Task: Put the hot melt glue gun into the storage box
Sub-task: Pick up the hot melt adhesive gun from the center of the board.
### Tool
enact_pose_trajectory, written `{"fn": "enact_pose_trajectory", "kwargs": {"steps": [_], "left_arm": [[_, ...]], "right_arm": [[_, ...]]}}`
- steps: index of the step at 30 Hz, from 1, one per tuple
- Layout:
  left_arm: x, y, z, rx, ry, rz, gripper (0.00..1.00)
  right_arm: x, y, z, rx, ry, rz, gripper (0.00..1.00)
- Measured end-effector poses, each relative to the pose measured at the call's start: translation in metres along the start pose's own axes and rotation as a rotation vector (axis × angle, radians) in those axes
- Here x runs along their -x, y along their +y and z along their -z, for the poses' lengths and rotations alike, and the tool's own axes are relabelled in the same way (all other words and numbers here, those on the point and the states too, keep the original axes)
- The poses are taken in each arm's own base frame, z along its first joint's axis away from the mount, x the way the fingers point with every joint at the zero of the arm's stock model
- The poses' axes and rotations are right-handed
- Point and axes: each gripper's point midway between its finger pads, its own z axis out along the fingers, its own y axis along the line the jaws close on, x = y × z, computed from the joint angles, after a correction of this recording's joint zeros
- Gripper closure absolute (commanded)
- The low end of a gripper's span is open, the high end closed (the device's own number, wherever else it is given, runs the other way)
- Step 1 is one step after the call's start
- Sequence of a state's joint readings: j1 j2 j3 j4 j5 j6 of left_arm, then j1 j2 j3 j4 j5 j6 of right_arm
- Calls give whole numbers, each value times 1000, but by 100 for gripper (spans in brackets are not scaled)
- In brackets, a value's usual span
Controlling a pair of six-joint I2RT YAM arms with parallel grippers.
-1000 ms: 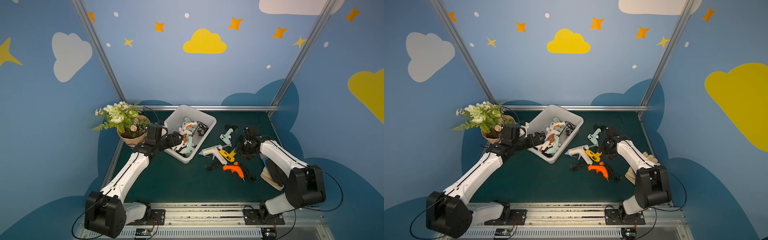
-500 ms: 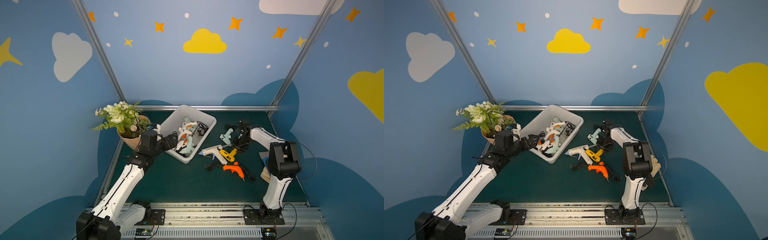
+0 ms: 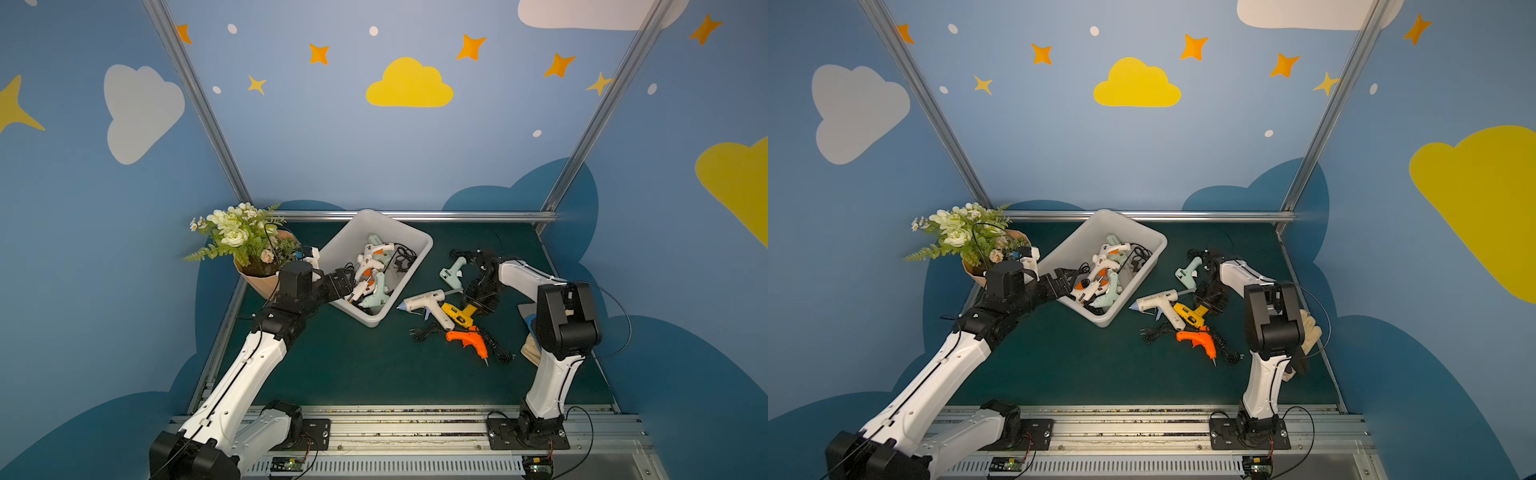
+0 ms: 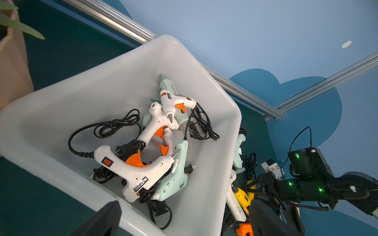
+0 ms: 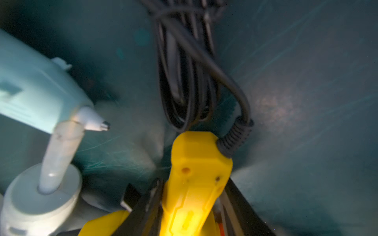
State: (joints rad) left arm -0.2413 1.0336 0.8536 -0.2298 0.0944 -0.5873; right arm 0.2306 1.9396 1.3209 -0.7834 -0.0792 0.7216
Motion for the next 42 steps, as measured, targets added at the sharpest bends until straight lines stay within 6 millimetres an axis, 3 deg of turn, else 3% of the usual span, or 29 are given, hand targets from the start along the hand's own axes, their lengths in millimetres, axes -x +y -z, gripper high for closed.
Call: {"fn": "enact_pose_trajectory", "kwargs": {"steps": [4, 10, 15, 18, 26, 30, 35, 42], "left_arm": [[0, -1, 0, -4, 1, 0, 0], [0, -1, 0, -9, 1, -2, 0], [2, -4, 1, -21, -3, -5, 0], [3, -6, 2, -31, -7, -1, 0], [-5, -27, 3, -134, 42, -19, 0], [-14, -52, -1, -202, 111, -84, 0], [-33, -107, -4, -346, 215, -208, 0], [-93, -173, -15, -556, 425, -368, 0]], "right_arm": [[1, 1, -4, -16, 4, -3, 54], [8, 1, -5, -43, -13, -2, 80], [8, -1, 4, -62, -55, 17, 91], [6, -2, 29, -64, -123, 40, 92], [-12, 26, 127, 63, -367, 172, 93], [-30, 41, 148, 105, -416, 273, 93], [-51, 57, 168, 169, -451, 374, 93], [-72, 72, 211, 305, -532, 445, 93]]}}
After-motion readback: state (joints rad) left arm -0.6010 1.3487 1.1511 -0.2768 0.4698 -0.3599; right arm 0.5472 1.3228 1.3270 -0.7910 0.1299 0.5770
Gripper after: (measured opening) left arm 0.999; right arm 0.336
